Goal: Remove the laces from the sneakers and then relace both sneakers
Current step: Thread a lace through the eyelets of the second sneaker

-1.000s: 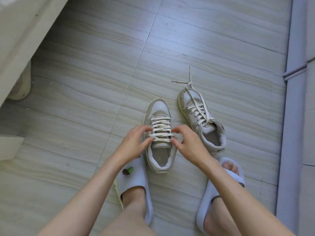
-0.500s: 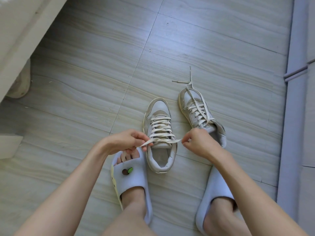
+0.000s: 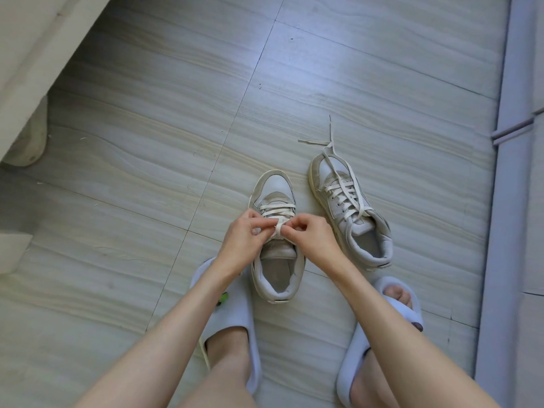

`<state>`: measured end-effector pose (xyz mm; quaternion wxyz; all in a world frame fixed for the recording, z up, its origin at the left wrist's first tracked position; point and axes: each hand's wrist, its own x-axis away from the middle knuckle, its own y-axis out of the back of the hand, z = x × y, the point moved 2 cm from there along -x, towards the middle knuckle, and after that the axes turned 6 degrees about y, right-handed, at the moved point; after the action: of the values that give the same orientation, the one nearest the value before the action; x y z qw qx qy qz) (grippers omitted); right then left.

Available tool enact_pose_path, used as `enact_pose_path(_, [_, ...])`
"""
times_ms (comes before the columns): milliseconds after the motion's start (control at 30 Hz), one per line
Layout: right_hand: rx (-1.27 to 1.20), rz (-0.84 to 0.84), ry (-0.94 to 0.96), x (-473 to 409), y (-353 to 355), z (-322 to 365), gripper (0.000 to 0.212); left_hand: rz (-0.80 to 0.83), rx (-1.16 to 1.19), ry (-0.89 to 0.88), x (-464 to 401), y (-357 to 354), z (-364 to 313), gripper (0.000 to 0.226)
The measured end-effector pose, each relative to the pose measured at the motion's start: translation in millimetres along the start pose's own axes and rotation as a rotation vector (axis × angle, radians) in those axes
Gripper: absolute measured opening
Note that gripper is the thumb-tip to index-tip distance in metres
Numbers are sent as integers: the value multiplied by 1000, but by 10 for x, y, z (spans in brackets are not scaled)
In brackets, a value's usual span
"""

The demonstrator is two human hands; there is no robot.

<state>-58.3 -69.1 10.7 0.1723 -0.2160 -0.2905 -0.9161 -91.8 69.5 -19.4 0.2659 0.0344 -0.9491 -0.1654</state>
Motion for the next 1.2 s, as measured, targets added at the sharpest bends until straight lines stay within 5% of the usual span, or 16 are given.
enact_pose_path(333, [-20,322,-41,-53,101,112,28,60,70,-120,19,22,-61,16])
enact_pose_path(733, [6,274,21,-3,92,-15,25,256,-432,-345,-49,26,-95,4])
enact_pose_path(1200, [12,161,93,7,80,-51,20,162,-200,-225,-55,72,-65,8])
